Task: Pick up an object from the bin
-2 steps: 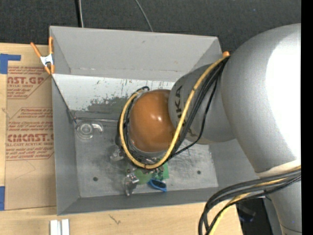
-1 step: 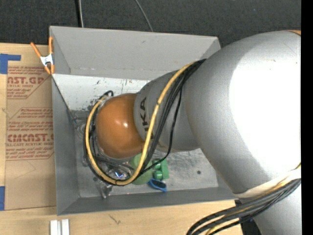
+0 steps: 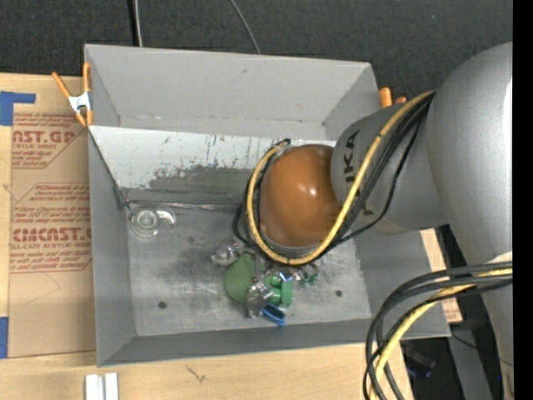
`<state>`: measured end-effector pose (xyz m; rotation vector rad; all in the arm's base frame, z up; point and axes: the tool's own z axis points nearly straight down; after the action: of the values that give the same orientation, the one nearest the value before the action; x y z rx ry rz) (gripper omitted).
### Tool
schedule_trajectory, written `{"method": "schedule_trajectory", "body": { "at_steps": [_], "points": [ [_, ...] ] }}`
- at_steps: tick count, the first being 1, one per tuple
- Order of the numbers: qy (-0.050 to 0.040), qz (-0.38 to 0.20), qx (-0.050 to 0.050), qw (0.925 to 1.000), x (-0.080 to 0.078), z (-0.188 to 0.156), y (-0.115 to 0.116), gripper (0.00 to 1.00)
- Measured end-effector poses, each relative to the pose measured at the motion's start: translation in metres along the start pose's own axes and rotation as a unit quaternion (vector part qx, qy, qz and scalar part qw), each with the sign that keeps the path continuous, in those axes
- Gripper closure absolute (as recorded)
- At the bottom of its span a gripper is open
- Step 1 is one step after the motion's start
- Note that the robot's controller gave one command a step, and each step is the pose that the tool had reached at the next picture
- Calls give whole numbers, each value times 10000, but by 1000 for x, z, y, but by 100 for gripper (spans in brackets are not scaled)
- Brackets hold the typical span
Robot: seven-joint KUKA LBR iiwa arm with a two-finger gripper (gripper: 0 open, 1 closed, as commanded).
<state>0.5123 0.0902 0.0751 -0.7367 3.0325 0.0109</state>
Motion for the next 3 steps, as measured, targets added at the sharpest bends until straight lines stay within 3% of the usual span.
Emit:
{"method": "schedule_trajectory", "body": {
  "at_steps": [1,2,3],
  "points": [
    [-40,-10,11,10000,-3,-2,2,100],
    [66,-128,17,9999,-7,-97,5,100],
    [106,-12,-12,9999,-41,-51,62,100]
  ]
}}
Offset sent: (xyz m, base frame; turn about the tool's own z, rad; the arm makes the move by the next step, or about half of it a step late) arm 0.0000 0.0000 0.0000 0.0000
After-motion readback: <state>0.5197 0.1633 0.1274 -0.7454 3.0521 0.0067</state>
